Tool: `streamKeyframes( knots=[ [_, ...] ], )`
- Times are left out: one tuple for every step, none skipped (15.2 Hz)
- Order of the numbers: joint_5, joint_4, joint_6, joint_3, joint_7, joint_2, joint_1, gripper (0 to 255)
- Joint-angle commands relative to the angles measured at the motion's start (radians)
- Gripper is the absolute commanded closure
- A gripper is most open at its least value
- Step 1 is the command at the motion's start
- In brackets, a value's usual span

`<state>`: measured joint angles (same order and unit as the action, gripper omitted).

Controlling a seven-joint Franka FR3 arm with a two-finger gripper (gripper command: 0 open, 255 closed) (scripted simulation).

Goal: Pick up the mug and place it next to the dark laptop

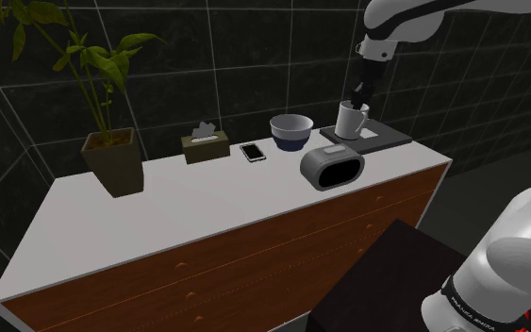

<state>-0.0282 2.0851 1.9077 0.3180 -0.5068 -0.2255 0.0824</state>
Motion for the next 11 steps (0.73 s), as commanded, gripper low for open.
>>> streamKeyframes(
  knots=[
    [0.006,0.002,-0.005,0.030,-0.049,-0.005,0.020,255],
    [0.008,-0.002,-0.008,0.046,-0.074,-0.003,0.030,255],
    [0.010,-0.007,-0.012,0.062,-0.098,0.000,0.040,255],
    [0.011,-0.013,-0.015,0.078,-0.124,0.005,0.049,255],
    [0.012,-0.021,-0.019,0.094,-0.149,0.010,0.059,255],
    [0.012,-0.029,-0.023,0.110,-0.175,0.017,0.068,255],
    [0.011,-0.039,-0.027,0.127,-0.201,0.024,0.077,255],
    [0.010,-0.050,-0.031,0.143,-0.227,0.033,0.086,255],
    [0.007,-0.062,-0.035,0.160,-0.254,0.044,0.096,255],
    [0.004,-0.075,-0.039,0.176,-0.281,0.055,0.105,255],
    [0.000,-0.089,-0.043,0.193,-0.309,0.068,0.114,255]
  ],
)
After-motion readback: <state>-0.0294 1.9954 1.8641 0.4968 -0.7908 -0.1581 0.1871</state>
